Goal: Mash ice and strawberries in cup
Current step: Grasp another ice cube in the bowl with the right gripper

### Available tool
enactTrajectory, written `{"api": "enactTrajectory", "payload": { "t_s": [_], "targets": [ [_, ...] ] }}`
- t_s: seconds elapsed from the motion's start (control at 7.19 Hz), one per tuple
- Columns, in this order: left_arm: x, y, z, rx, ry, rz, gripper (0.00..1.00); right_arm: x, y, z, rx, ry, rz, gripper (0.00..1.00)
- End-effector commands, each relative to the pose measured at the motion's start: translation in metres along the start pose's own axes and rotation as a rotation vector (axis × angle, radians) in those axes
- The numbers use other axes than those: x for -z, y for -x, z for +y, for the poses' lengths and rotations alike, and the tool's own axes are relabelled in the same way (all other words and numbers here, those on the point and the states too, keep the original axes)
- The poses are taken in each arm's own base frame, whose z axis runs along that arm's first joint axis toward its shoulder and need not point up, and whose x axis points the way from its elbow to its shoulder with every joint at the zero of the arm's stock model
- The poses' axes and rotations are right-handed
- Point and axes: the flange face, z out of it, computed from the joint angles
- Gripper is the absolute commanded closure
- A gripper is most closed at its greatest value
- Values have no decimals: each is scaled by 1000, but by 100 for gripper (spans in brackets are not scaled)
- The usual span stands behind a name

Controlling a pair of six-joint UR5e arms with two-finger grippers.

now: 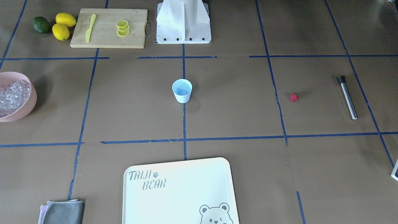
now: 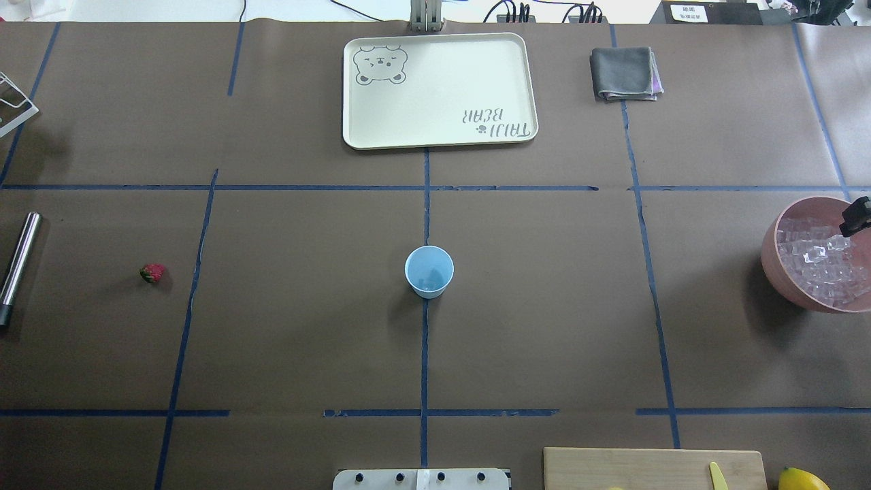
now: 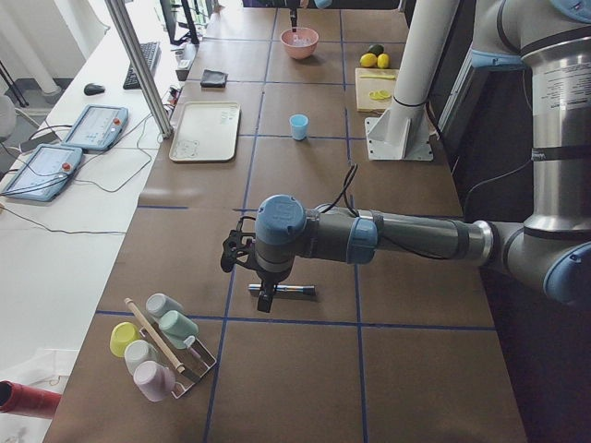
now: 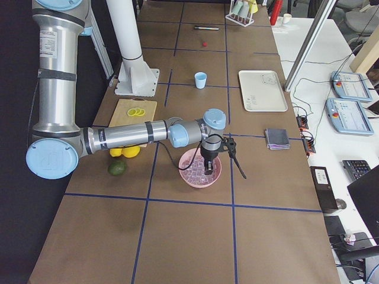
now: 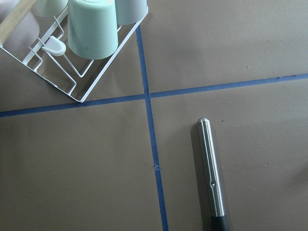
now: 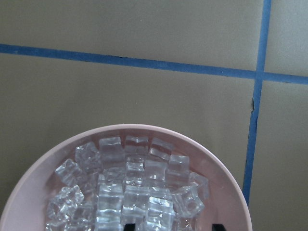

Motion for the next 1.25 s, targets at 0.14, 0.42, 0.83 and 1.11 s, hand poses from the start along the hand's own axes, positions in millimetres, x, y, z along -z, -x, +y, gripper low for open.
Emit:
{"api": "enactTrajectory", "payload": {
  "t_s": [0.14,0.42,0.83,1.11],
  "targets": [
    [1,-1,0,-1,-1,0,0,-14,9,2,24,24,17,39],
    [2,-2,0,-3,-3,0,0,-16,7,2,23,26,22,42],
    [3,-2,0,-4,-5,-1,0,-22,10,-2,28,36,24,44],
    [3,-2,0,-4,-5,-1,0,-28,13,-3,33,45,25,44]
  ]
}}
